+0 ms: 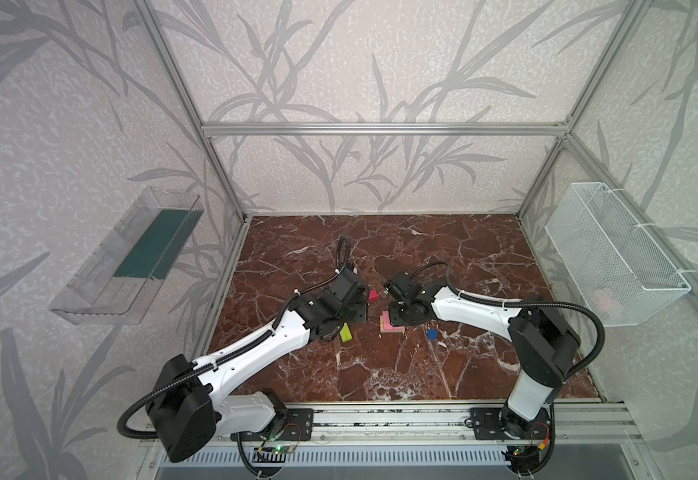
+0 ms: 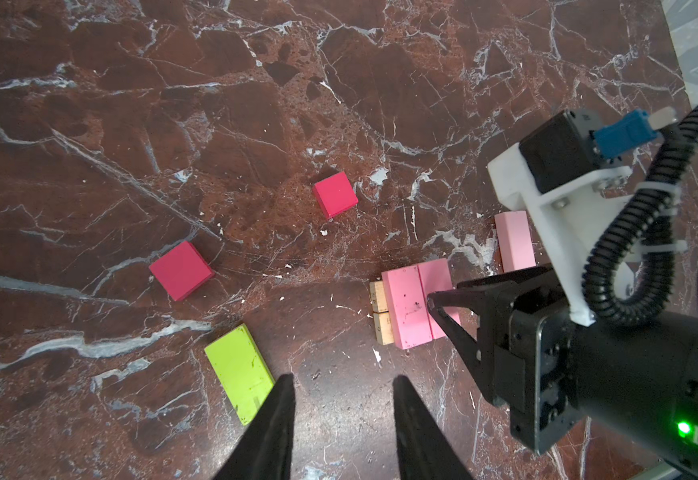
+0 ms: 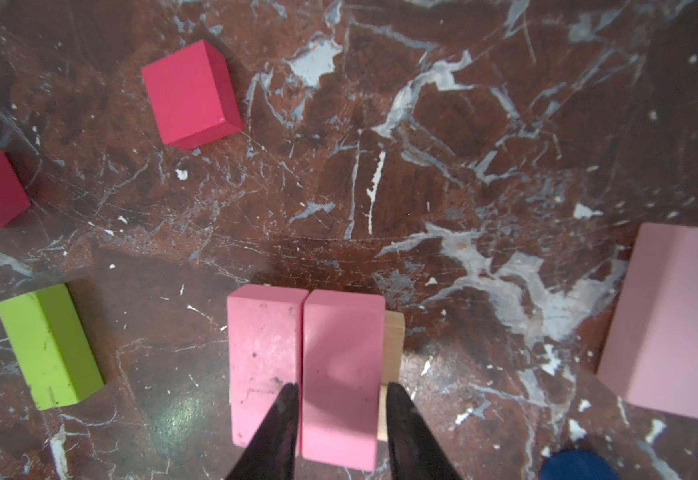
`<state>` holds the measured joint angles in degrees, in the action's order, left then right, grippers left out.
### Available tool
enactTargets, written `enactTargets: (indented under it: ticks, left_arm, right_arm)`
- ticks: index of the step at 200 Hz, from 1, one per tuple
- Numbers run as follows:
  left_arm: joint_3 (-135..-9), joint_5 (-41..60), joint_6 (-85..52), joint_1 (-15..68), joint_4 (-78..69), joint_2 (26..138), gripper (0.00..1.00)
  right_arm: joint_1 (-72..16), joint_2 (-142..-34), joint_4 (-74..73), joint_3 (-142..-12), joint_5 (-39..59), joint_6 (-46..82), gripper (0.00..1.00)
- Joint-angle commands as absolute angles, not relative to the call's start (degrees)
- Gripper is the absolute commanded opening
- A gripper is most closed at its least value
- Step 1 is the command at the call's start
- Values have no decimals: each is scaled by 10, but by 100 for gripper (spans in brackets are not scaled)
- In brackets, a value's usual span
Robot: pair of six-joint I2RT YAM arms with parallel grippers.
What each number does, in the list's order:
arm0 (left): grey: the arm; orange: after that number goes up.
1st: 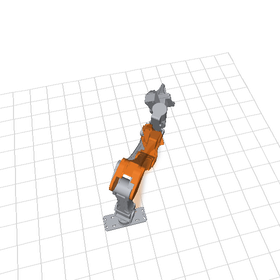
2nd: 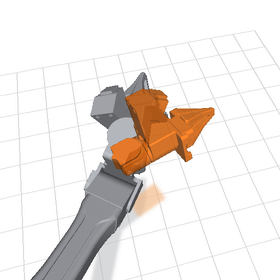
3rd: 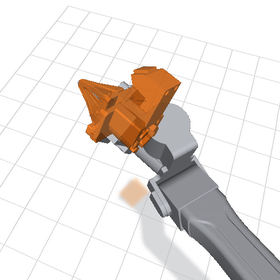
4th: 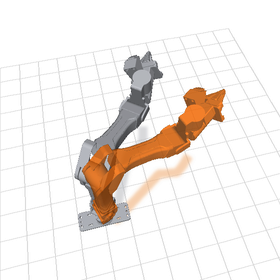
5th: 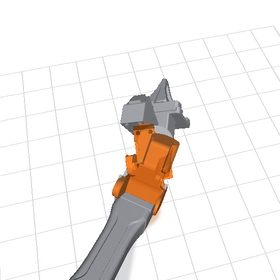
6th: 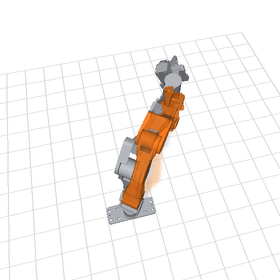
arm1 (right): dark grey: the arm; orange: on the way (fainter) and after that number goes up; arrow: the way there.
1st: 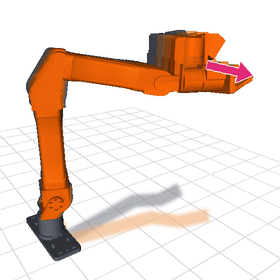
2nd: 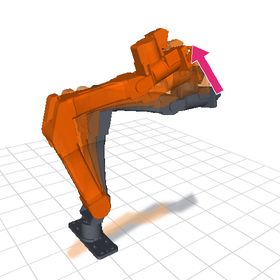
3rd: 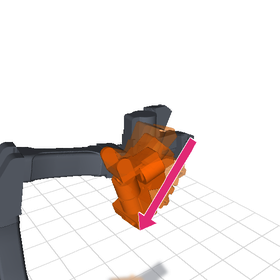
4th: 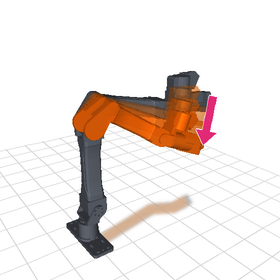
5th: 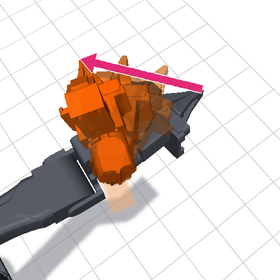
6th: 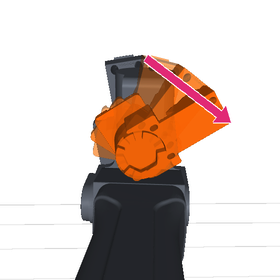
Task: Build the wood block tower
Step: 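Lower the pink block beside the first pink block on the bars, then open the right gripper and raise it while the left gripper hovers near the blocks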
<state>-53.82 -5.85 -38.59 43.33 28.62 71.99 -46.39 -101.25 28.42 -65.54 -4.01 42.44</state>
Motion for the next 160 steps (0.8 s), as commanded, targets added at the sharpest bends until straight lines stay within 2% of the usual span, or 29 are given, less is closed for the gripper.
enactTargets:
  ticks: [1, 106, 160]
  left_arm:
    - [-532, -60, -393, 430, 284, 717, 38]
    - [-532, -49, -394, 430, 277, 721, 38]
    - [-532, -5, -402, 430, 247, 754, 36]
  right_arm:
    - [-461, -1018, 281, -663, -40, 430, 38]
    - [-460, -981, 290, -649, -50, 431, 38]
    - [-456, -917, 269, -619, -39, 429, 40]
